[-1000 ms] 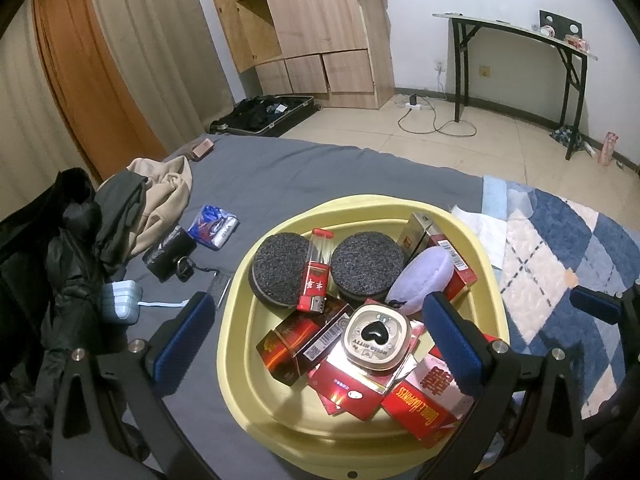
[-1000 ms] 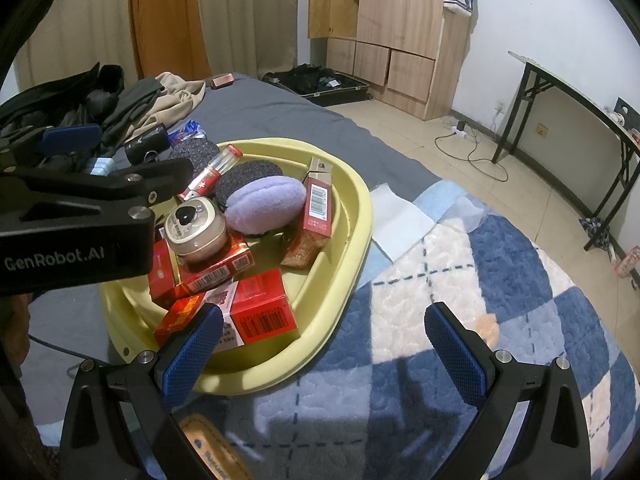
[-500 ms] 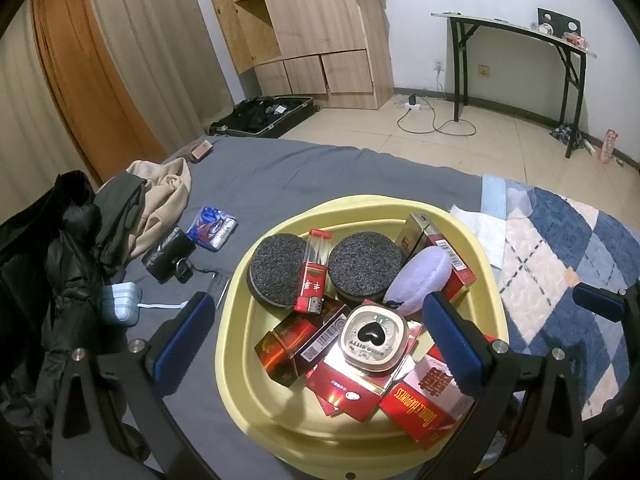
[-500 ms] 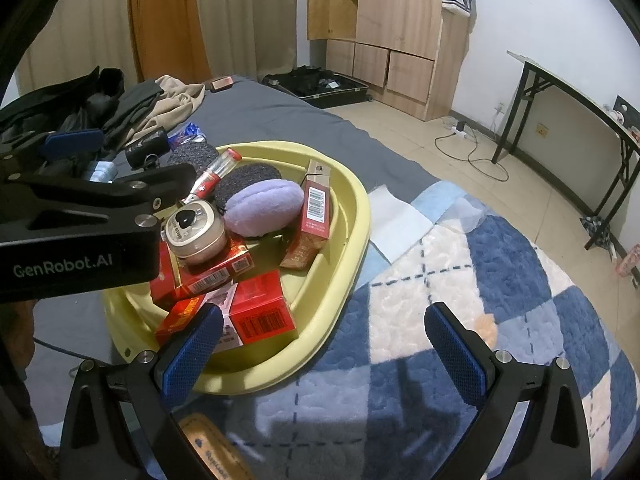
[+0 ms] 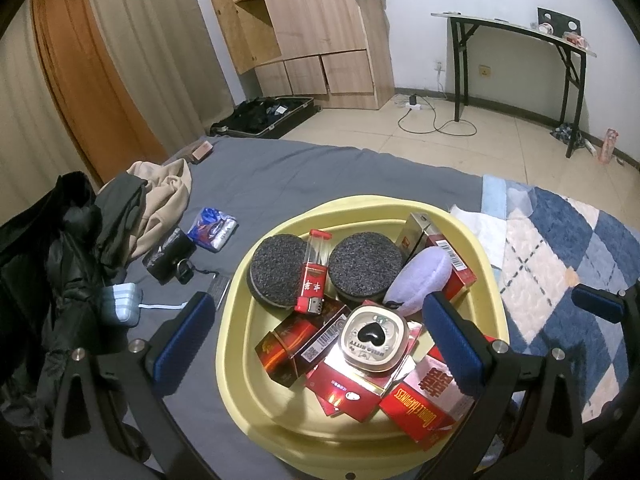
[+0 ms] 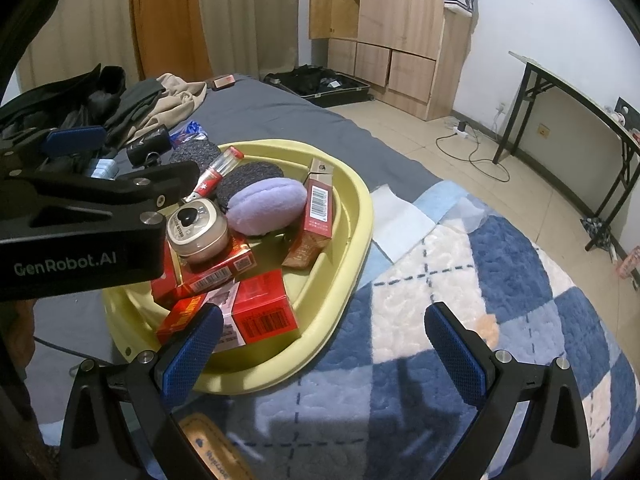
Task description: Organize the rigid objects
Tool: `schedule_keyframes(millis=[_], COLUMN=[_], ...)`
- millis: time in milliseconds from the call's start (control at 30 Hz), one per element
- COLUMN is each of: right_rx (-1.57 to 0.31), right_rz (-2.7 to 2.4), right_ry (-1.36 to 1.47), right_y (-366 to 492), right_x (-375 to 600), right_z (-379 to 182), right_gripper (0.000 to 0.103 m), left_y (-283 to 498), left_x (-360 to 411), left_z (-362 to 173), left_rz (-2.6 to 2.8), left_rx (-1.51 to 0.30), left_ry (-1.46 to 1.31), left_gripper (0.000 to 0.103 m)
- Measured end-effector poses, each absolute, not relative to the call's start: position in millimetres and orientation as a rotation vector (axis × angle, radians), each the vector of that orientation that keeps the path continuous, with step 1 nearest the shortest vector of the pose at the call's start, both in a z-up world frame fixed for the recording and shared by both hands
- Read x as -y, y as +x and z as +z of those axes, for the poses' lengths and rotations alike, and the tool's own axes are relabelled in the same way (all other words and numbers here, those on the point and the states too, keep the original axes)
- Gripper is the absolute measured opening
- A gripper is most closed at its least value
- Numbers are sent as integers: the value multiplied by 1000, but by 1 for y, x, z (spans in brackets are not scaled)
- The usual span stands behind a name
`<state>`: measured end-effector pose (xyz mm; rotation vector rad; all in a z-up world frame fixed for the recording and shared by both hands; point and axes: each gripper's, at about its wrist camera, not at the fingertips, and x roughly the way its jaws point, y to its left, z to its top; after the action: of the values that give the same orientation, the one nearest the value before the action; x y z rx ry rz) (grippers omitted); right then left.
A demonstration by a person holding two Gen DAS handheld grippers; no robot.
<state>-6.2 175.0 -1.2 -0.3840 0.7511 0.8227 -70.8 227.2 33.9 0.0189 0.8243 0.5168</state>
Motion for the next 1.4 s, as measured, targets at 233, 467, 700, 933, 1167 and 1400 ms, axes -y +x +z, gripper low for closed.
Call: schedule_keyframes(millis=[233, 467, 700, 933, 1167, 1400], right_rx=[-752, -752, -750, -750, -751, -751], right_rz=[824, 826, 827, 827, 826, 827], right_ry=[-389, -389, -389, -390, -390, -390], right_y=[-6, -6, -7, -7, -7, -7], right_x=[-175, -175, -176, -175, -176, -176], right_z=[-1, -1, -2, -3, -2, -3], right_gripper=[102, 102, 102, 102, 102, 102], left_y=[-71, -71, -71, -71, -71, -71], left_x=[-227, -226, -227, -228, -225, -223], left_z=[34, 34, 34, 34, 34, 34], left_rz=[516, 516, 514, 513, 514, 507], left_rx=[-824, -824, -824, -822, -821, -819], left_ry=[21, 21, 14, 17, 19, 21], left_gripper=[103, 103, 103, 103, 103, 103])
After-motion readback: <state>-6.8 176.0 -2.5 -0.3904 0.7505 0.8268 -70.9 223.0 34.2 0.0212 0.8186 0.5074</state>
